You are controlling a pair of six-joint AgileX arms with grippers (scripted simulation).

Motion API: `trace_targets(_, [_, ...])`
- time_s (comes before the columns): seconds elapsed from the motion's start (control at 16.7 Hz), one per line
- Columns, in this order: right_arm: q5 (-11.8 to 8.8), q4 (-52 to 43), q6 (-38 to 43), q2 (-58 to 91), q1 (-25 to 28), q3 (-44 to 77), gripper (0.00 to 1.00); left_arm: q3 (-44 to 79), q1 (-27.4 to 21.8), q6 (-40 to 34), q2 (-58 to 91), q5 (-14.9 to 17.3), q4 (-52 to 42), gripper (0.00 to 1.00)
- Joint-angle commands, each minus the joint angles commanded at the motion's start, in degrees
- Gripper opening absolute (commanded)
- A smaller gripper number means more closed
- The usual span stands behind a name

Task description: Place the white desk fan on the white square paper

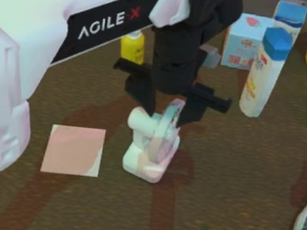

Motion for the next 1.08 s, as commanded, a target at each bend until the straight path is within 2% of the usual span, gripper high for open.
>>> trace_targets(0.54, [0.0,0.0,0.0,0.0,0.0,0.0,1.0,15.64,1.02,-0.08,2.64,0.02,-12.9,0.0])
trace_targets(0.9, [0.0,0.0,0.0,0.0,0.0,0.0,1.0,15.46,0.85,0.73,2.32,-0.01,-13.01,0.0])
trace_targets(1.08, [0.0,0.0,0.0,0.0,0.0,0.0,1.0,12.79,1.98,6.17,1.01,-0.07,-12.54,0.0])
